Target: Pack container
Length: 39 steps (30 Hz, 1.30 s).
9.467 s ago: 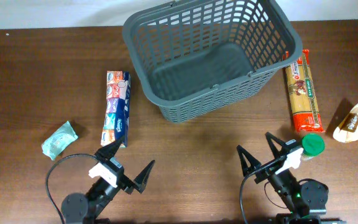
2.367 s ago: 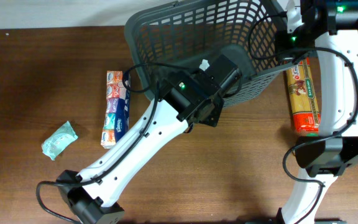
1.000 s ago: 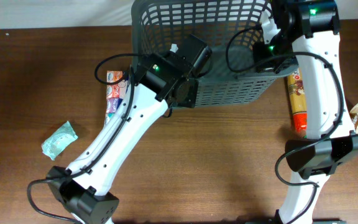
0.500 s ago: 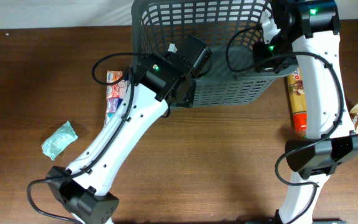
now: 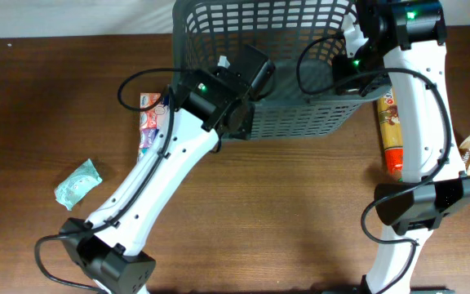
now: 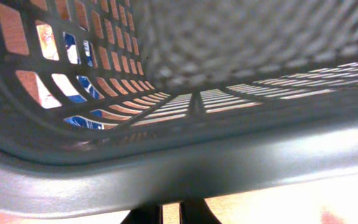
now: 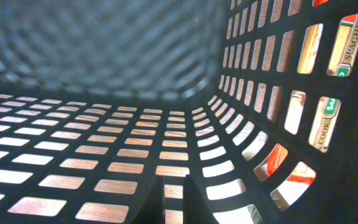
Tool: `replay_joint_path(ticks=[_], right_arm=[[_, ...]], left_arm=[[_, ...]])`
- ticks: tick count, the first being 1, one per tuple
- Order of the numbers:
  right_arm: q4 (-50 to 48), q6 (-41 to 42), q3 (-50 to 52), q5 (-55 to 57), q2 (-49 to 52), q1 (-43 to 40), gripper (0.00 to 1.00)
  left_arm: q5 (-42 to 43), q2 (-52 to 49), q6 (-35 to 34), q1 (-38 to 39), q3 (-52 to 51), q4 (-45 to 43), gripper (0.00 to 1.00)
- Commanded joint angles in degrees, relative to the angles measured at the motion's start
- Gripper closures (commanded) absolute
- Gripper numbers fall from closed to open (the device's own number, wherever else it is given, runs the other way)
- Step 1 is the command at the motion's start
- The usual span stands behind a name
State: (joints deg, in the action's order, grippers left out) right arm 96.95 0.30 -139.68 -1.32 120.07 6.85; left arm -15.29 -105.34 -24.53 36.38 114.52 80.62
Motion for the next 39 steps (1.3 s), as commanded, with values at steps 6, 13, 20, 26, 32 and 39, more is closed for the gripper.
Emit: replay_joint_path(ticks=[6,13,20,26,32,39], right_arm=[[0.37,0.66,0.39,-0.13,0.26,0.31,0.96],[0.02,0.63,0.37,-0.24,0.26,0.33,0.73],[-0.11,0.15,0.37,-3.37,0.20,0.33,0.44],[-0.83,0.17,-0.15,-4.17,0.20,0.33,0.14],[-0.98,0.17,-4.46,-10.19,-0.48,0.44,0.00],[0.39,0.24,-19.30,-12.24,-3.39,1.79,0.01]], left_arm=[[-1.66,-0.20,-0.50,-1.40,-0.11,0.63,0.85],[-1.66,-0.07,-0.50,-1.40,-0.09,2.16,0.81],[-1.68,2.01,-0.50,-1.14,-0.04,2.14,0.72],[-1.68,7.17,-0.22,-1.14,0.22,0.59,0.67],[-1.68,13.53,2.19,-1.14,0.22,-1.05,0.62],[-3.21,18.62,2.29,-1.20,0.22,-1.53,0.21]])
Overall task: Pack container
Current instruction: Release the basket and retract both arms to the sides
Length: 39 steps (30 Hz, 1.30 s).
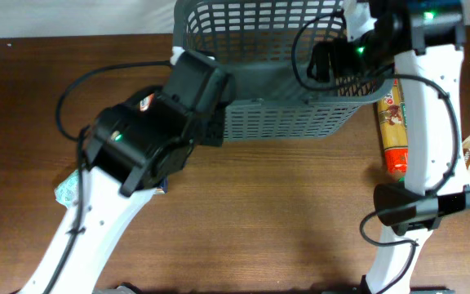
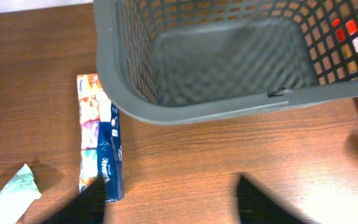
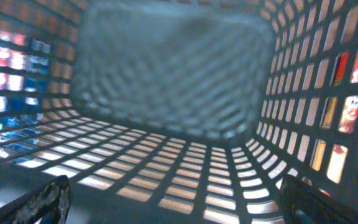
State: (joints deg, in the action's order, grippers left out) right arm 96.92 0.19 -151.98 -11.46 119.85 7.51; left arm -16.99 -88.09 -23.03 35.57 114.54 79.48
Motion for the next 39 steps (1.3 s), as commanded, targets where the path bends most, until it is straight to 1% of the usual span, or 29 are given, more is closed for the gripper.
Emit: replay_joint_path(ticks=[1,2,6,8,12,14,17,20,22,25,31,36,39], right_arm=[[0.39,0.76,-8.57,-2.12,-3.98,1.11,0.01],[0.39,0.79,-10.16,-2.10,-5.05,1.11,0.01],[0.39,0.79,-14.05,-0.13,-9.90,0.98,0.01],[0.39,1.29,-14.16,5.27,-13.38,1.01,0.01],[0.39,8.61,-14.16,21.53,-20.48,1.01,0.01],[0.42,11.47,-14.16,26.45,-23.61,1.01,0.01],[0.42,12.61,-13.75,30.14,-28.30,1.01,0.01],[0.42,13.00,-11.54,33.51,-32.79,1.01,0.01],[0.42,15.23,-7.98,36.48,-36.11,1.01,0.01],[0.42,19.06,0.55,38.95,-42.03,1.01,0.01],[0.42,28.13,22.97,39.93,-52.41,1.01,0.01],[0.42,36.63,39.95,44.44,-55.76,0.96,0.01],[0.42,42.36,48.24,45.13,-54.93,-1.64,0.01]], left_arm=[[-1.51,1.53,0.79,-0.39,0.20,-0.39,0.03],[-1.51,1.62,0.81,-0.39,0.20,-0.39,0.00],[-3.08,1.55,0.81,-0.39,0.17,0.44,0.00],[-6.71,1.55,0.81,-0.39,0.17,1.40,0.01],[-16.79,1.55,0.79,-0.61,0.17,4.26,0.00],[-19.87,1.55,0.76,-0.94,0.17,5.25,0.00],[-21.86,1.55,0.74,-2.23,0.17,5.40,0.01],[-21.84,1.55,0.52,-4.81,0.17,5.44,0.00],[-21.86,1.55,0.13,-6.97,0.17,5.90,0.00],[-21.81,1.55,-1.88,-11.17,0.17,7.28,0.00],[-21.79,1.55,-2.03,-19.65,0.17,8.22,0.01],[-21.79,1.55,-2.03,-22.23,0.17,8.22,0.00],[-21.57,1.55,-2.03,-22.29,0.17,8.22,0.00]])
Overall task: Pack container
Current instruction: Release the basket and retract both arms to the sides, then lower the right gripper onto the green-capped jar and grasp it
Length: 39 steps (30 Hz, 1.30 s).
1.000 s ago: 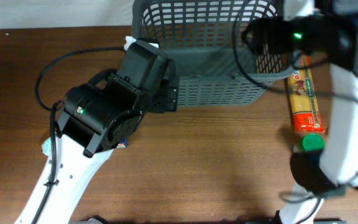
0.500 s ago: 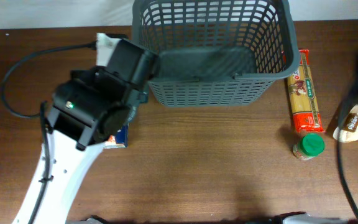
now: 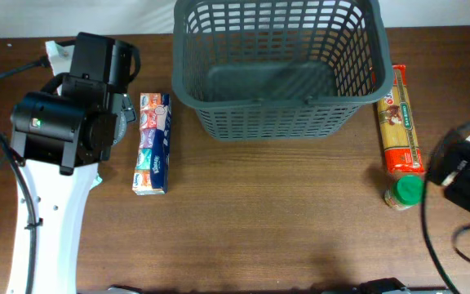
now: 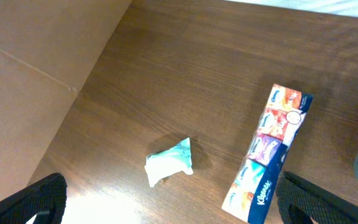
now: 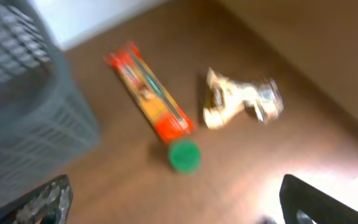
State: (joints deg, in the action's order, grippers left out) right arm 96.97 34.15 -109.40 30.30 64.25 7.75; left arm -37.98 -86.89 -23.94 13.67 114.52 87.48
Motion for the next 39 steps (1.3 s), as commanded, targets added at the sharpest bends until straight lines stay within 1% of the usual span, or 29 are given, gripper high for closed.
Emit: replay_joint_path(ticks=[1,5,8,9,13,18,23,28,31,35,39], right_arm=[[0.35,9.27,7.89,3.15,1.44,-3.50,0.01],[0.35,8.55,11.58,-1.79,6.05,-8.50,0.01],[0.35,3.96,11.76,-7.93,9.35,-9.27,0.01],[0.35,3.76,11.76,-8.74,10.23,-9.27,0.01],[-0.39,3.80,11.76,-8.70,13.16,-9.33,0.01],[-5.49,3.67,11.76,-9.99,15.02,-10.21,0.01],[-6.60,3.48,11.76,-11.72,15.23,-15.58,0.01],[-7.48,-2.23,12.35,-13.38,15.26,-22.23,0.01],[-7.98,-4.46,15.17,-15.89,15.19,-25.81,0.01],[-17.27,-13.64,24.57,-26.01,15.02,-28.55,0.01],[-24.98,-13.75,33.24,-28.20,15.21,-28.87,0.01]], left_arm=[[-0.39,0.35,-1.11,-0.39,0.20,0.22,0.00],[2.12,0.35,-1.09,-0.39,0.20,0.22,0.00],[4.09,0.35,-1.11,-0.39,0.20,0.22,0.00],[4.20,0.35,-1.11,-0.39,0.20,0.22,0.00],[4.17,0.35,-1.09,-0.39,0.20,0.22,0.00],[4.20,0.35,-1.09,-0.39,0.20,0.31,0.01],[4.28,0.35,-1.11,-0.39,0.20,2.95,0.01],[4.37,0.35,-1.11,-0.39,0.20,3.45,0.00],[4.37,0.35,-1.11,-0.39,0.20,3.21,0.01],[4.39,0.35,-1.09,-0.39,0.20,3.26,0.00],[4.37,0.35,-1.09,-0.39,0.20,3.28,0.00]])
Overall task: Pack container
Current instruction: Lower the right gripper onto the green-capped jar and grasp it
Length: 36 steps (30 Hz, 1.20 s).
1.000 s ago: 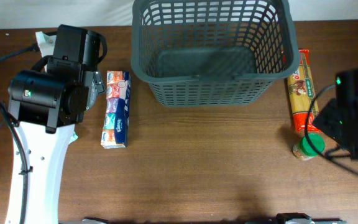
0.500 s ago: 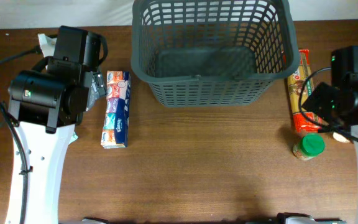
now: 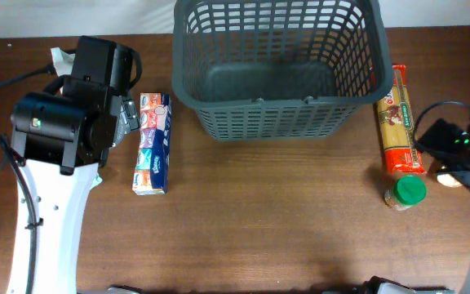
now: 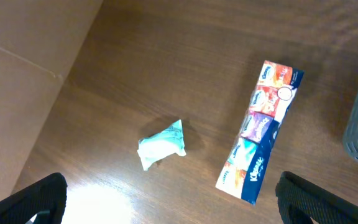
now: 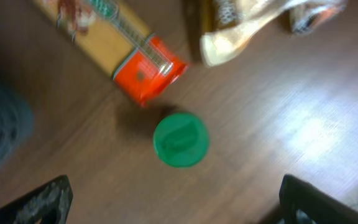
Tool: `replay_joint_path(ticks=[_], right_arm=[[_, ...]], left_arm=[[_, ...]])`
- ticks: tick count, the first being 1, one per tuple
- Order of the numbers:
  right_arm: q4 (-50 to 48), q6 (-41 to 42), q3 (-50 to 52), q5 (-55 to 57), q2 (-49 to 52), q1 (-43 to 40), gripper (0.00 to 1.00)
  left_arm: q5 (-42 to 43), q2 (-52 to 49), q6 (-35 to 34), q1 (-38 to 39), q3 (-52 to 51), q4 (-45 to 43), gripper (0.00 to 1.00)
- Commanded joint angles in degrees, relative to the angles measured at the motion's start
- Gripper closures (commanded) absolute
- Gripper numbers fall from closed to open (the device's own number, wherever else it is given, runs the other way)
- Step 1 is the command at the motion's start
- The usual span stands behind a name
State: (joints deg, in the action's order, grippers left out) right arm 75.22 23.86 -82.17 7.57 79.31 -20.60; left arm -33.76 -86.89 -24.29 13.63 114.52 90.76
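The dark grey mesh basket (image 3: 276,69) stands empty at the back centre. Left of it lies a Kleenex tissue pack (image 3: 152,143), which the left wrist view also shows (image 4: 260,142) beside a crumpled teal packet (image 4: 161,144). My left gripper (image 4: 171,202) hangs open high above these two. On the right, a spaghetti pack (image 3: 400,121) lies along the basket's side, with a green-lidded jar (image 3: 406,192) at its near end. My right gripper (image 5: 176,202) is open above the jar (image 5: 180,139).
A crinkled snack bag (image 5: 260,18) lies right of the spaghetti pack (image 5: 114,43), near the table's right edge. The basket's corner shows at the left of the right wrist view. My left arm (image 3: 64,131) covers the far left of the table.
My right gripper has come much closer to the green-lidded jar, which now lies near the middle of its view. The left gripper has shifted only slightly. Both remain open.
Both grippers were at the basket, fingers close together, the left at its near rim and the right inside. Then both were open, the left drawn back above the tissue pack. Later both arms stood at their own sides; now the right one hangs over the jar.
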Motion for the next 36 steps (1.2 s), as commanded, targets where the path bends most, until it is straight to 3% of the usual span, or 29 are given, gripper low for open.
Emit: replay_joint_path(ticks=[1,10,25,36], right_arm=[[-3.87,-2.95,7.37,-5.49,0.26,-0.52,0.01],[-5.33,-0.92,13.70,-3.89,3.56,-0.55,0.01],[-9.92,-0.90,14.45,-3.98,17.66,-0.52,0.01],[-12.11,-1.18,14.47,-5.51,18.14,-0.52,0.01]], left_arm=[[0.15,0.35,-0.74,-0.35,0.20,0.02,0.00],[0.17,0.35,-0.76,-0.35,0.20,0.17,0.00],[0.17,0.35,-0.76,-0.35,0.20,0.17,0.01],[1.66,0.35,-0.76,-0.35,0.20,0.20,0.00]])
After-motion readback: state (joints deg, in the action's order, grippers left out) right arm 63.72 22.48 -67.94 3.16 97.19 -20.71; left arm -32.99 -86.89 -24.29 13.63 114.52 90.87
